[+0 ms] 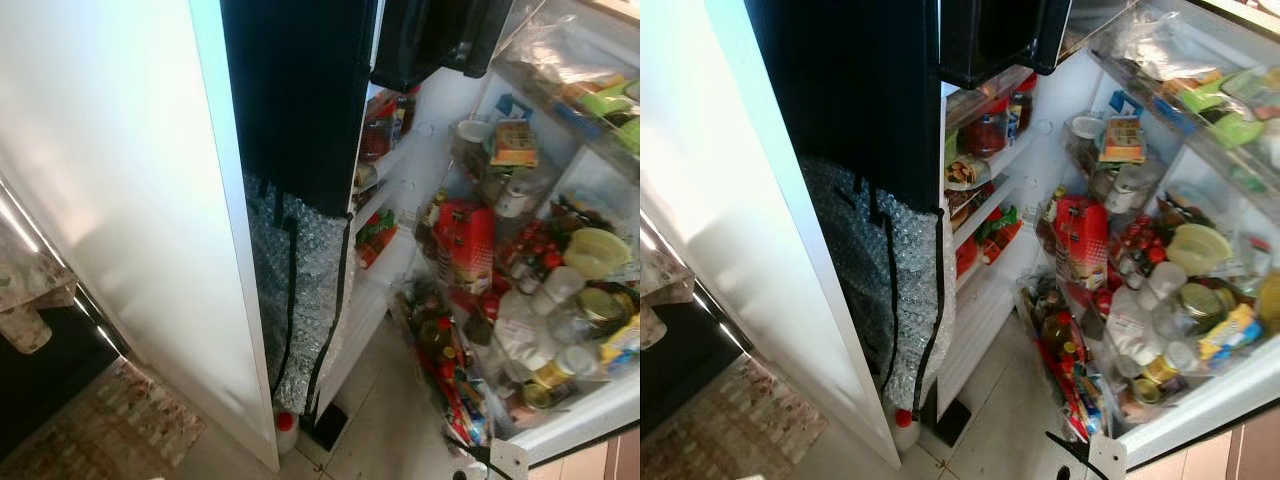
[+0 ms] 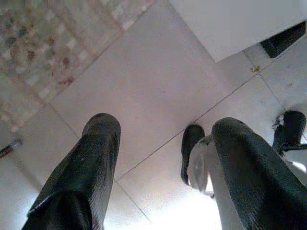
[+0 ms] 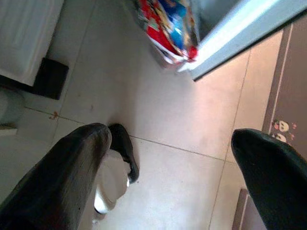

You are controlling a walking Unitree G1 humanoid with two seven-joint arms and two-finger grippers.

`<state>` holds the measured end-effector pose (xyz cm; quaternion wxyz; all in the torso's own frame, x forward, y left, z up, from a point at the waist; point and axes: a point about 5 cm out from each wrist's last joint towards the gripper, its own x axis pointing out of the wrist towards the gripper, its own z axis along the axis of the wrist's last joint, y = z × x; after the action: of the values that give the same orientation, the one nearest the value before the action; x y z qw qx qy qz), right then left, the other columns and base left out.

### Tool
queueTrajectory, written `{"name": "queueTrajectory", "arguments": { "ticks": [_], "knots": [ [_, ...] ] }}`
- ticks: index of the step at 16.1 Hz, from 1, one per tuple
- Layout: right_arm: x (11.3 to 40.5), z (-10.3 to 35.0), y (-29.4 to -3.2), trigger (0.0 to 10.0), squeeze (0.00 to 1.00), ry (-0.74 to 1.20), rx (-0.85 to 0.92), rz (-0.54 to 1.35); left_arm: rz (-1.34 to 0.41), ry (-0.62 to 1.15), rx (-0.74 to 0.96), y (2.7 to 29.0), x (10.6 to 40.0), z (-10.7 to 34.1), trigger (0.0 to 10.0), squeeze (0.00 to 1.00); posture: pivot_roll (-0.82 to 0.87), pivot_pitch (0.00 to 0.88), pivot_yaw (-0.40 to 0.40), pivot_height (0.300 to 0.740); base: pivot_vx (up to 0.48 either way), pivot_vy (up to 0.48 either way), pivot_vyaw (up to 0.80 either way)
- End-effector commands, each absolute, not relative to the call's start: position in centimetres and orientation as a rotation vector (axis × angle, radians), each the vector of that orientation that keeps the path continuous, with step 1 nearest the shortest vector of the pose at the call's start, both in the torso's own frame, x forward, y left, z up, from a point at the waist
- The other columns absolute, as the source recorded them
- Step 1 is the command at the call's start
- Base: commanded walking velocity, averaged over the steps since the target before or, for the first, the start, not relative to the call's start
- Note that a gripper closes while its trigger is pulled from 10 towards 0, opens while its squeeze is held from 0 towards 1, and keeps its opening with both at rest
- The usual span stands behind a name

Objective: Restocking fridge

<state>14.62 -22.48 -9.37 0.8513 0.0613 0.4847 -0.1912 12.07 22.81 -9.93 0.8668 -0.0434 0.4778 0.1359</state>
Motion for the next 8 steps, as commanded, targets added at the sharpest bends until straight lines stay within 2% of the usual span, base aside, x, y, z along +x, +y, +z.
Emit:
{"name": "queueTrajectory", "arguments": {
  "ticks": [1, 6, 8],
  "knots": [
    [13.3, -9.8, -22.8, 10.0, 0.0, 1.055, 0.152, -0.457, 0.279, 0.985, -0.091, 22.9, 12.5, -9.8, 10.0, 0.0, -0.09, 0.042, 0.023, 0.74, 0.0, 0.0, 0.0],
    [12.3, -10.0, -23.0, 10.0, 0.0, 1.06, 0.153, -0.501, 0.267, 0.978, -0.081, 22.7, 12.7, -9.7, 10.0, 0.0, -0.1, 0.055, 0.026, 0.74, 0.0, 0.0, 0.0],
    [11.6, -10.0, -24.0, 10.0, 0.0, 1.063, 0.149, -0.577, 0.261, 0.984, -0.079, 22.5, 12.5, -9.8, 10.0, 0.0, -0.11, 0.04, 0.026, 0.74, 0.0, 0.0, 0.0]
  ]
}}
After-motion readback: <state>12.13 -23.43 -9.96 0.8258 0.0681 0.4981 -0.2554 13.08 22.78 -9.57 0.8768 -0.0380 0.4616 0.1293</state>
